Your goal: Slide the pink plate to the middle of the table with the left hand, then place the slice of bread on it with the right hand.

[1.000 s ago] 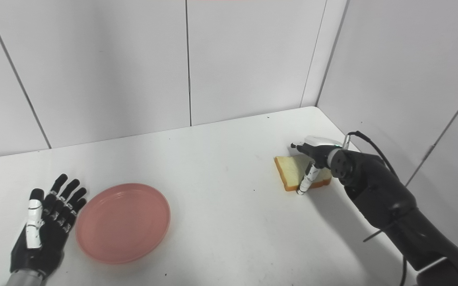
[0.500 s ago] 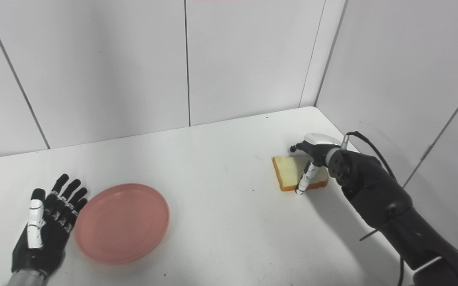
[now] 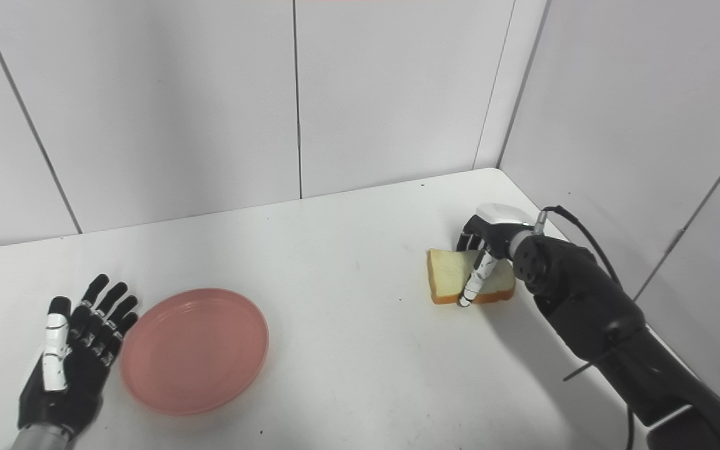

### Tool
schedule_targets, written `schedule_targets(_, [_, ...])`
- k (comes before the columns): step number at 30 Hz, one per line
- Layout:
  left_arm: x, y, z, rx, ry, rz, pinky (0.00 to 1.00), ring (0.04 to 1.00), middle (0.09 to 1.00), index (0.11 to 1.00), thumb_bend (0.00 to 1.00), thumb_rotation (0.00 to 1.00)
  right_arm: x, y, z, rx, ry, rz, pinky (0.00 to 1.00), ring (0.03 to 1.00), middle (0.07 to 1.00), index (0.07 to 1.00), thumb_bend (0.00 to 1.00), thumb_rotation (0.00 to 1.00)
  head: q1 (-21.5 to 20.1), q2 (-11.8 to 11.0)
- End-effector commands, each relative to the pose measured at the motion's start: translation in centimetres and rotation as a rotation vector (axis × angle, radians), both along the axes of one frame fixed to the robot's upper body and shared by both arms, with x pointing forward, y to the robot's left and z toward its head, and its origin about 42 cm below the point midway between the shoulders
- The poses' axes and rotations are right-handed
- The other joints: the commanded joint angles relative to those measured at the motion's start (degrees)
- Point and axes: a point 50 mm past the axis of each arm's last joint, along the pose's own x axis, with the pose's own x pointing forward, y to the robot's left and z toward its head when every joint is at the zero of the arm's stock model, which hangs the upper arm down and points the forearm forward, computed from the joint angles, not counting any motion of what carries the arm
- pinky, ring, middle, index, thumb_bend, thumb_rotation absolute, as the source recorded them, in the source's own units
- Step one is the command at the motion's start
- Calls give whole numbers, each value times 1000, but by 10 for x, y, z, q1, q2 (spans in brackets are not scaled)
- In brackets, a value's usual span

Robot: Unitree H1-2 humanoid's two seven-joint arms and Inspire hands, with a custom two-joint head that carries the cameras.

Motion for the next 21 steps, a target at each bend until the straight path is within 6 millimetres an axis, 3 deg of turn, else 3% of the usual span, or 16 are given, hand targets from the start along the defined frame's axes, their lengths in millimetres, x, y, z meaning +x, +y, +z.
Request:
schedule_targets(1, [4, -2, 17, -2, -63, -9, 969, 930, 944, 945, 693, 964, 1, 0, 10, -19, -14, 10, 478, 561, 600, 491, 521, 126, 0, 1])
schedule_targets(4, [3, -3, 17, 1, -64, -8, 966, 929, 943, 943, 693, 965, 1, 0, 9, -15, -26, 15, 446, 529, 511, 487, 529, 13, 0, 2])
schedule_targets(8, [4, -2, 16, 3, -65, -11, 970, 931, 944, 946, 697, 967, 0, 2, 12, -33, -44, 25, 492, 581, 533, 471, 524, 0, 1, 2])
schedule_targets(11, [4, -2, 16, 4, -66, -12, 967, 929, 944, 946, 704, 965, -2, 3, 17, -40, -70, 40, 551, 637, 499, 484, 529, 0, 1, 2])
schedule_targets(16, [3, -3, 16, 2, -65, -11, 968, 928, 942, 944, 699, 962, -8, 8, 32, -22, -137, 68, 554, 656, 495, 485, 530, 0, 4, 2])
schedule_targets(21, [3, -4, 16, 4, -67, -8, 968, 929, 941, 939, 705, 957, -19, 14, 53, 4, -209, 81, 478, 583, 538, 468, 522, 0, 11, 3])
